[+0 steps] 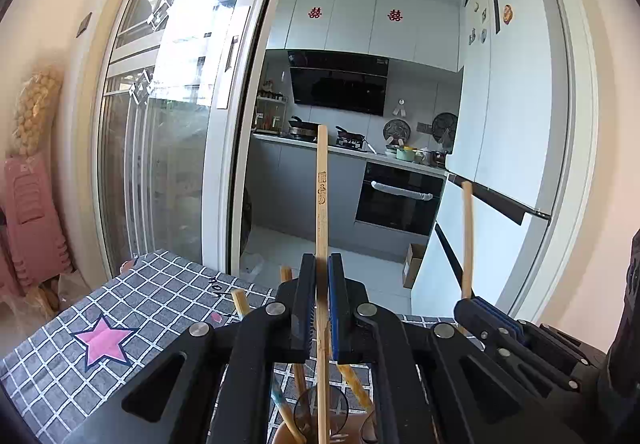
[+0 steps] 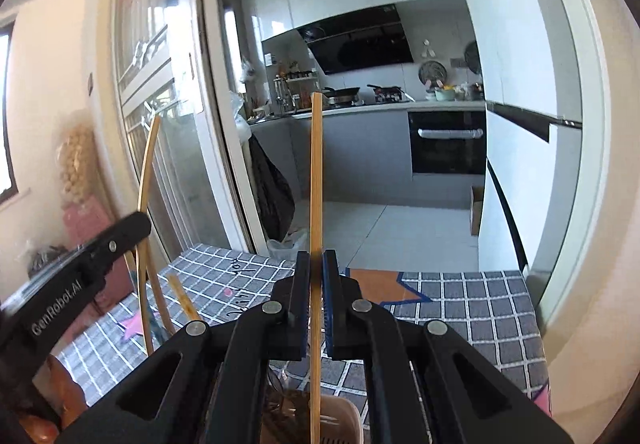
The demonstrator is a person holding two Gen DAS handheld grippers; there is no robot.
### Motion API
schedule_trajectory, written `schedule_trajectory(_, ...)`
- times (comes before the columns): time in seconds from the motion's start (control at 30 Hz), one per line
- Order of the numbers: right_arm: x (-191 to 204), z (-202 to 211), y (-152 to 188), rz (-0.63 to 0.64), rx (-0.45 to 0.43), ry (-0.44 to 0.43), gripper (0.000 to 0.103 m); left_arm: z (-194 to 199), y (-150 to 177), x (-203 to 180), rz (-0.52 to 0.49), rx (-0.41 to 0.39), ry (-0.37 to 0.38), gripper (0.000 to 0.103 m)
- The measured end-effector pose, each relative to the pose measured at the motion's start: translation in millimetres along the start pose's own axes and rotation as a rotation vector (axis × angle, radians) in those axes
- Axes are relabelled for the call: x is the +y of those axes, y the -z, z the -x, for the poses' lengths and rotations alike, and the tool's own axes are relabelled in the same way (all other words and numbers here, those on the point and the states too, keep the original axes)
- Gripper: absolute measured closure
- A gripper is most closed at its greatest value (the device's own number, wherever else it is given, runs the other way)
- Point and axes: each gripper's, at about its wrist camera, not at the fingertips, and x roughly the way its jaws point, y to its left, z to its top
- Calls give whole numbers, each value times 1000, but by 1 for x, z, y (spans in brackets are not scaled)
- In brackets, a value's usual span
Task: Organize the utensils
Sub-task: 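Lower both chopsticks into the holder and open both grippers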
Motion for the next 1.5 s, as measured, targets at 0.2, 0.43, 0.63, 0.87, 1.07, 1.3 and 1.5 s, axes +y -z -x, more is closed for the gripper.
schedule_trajectory(0.2, 9, 3, 26, 76, -14, 13, 97, 9, 28, -4, -11, 1, -7, 67)
schedule_trajectory(0.43, 16, 18, 46, 141, -22, 10, 97, 24, 47, -4, -56, 5, -29, 67)
schedule_trajectory(0.63, 20, 21, 59, 175, 19, 13, 97, 24, 47, 8, -41, 35, -49, 67)
schedule_trajectory(0.87, 12, 11, 55, 148, 76, -14, 97, 18, 43, 22, 4, 82, -37, 66)
schedule_trajectory(1.07, 2, 13, 62, 107, 132, -26, 94, 22, 41, 25, 2, 105, 35, 66)
schedule_trajectory(1.3, -3, 18, 59, 88, 139, -29, 93, 22, 32, 31, 36, 106, 42, 67)
schedule_trajectory(1.5, 2, 23, 56, 101, 130, -35, 93, 15, 20, 28, 31, 58, 28, 70)
